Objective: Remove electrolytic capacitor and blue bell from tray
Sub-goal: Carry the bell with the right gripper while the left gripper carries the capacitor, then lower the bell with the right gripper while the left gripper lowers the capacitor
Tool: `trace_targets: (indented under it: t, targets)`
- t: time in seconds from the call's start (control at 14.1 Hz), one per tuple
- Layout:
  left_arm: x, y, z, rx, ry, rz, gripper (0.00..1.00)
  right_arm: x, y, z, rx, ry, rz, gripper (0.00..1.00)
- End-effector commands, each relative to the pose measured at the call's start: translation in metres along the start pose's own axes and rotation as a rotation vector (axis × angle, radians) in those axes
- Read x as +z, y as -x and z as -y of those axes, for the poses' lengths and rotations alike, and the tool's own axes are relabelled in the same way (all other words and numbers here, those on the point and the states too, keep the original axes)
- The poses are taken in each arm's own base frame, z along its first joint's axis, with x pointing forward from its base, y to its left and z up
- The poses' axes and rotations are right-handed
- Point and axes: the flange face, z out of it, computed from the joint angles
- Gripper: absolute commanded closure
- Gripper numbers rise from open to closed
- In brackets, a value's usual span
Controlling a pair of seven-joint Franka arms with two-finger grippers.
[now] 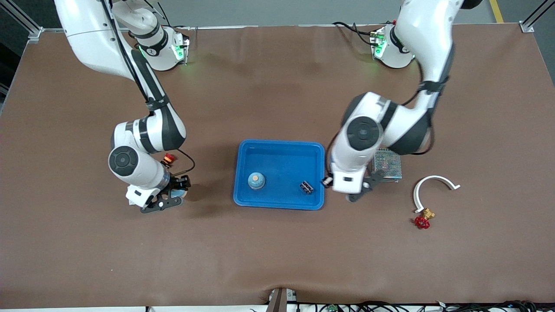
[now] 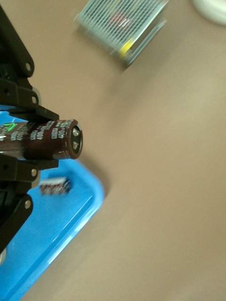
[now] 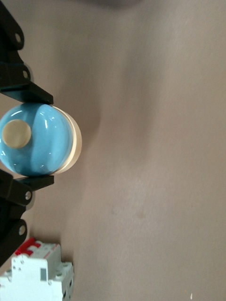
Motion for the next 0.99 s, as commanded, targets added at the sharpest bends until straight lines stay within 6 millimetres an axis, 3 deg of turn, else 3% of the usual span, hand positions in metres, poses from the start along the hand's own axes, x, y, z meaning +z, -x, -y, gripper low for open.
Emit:
trace_targets:
  t: [0.0, 0.28, 0.43, 0.64, 0.71, 0.92]
  targets:
    - [-0.033, -0.044, 0.04, 0.088, -0.016, -0.001, 0.97, 0.002, 0.009, -0.013, -0.037, 0.001, -0.023, 1.0]
    - [-0.052, -0.113, 0.099, 0.215, -0.026, -0.001, 0.97, 0.024, 0.019, -0.033, -0.046, 0.011, -0.07, 1.0]
    - [-0.051, -0.147, 0.129, 0.287, -0.026, 0.002, 0.97, 0.038, 0.024, -0.039, -0.041, 0.017, -0.092, 1.0]
    - [-0.041, -0.2, 0.182, 0.389, -0.025, 0.017, 0.96, 0.051, 0.027, -0.056, -0.036, 0.015, -0.081, 1.0]
    - [-0.032, -0.215, 0.197, 0.424, -0.027, 0.026, 0.91, 0.055, 0.028, -0.058, -0.032, 0.014, -0.075, 1.0]
    - [-0.018, -0.247, 0.222, 0.468, -0.019, 0.024, 0.91, 0.065, 0.033, -0.064, -0.009, 0.003, -0.058, 1.0]
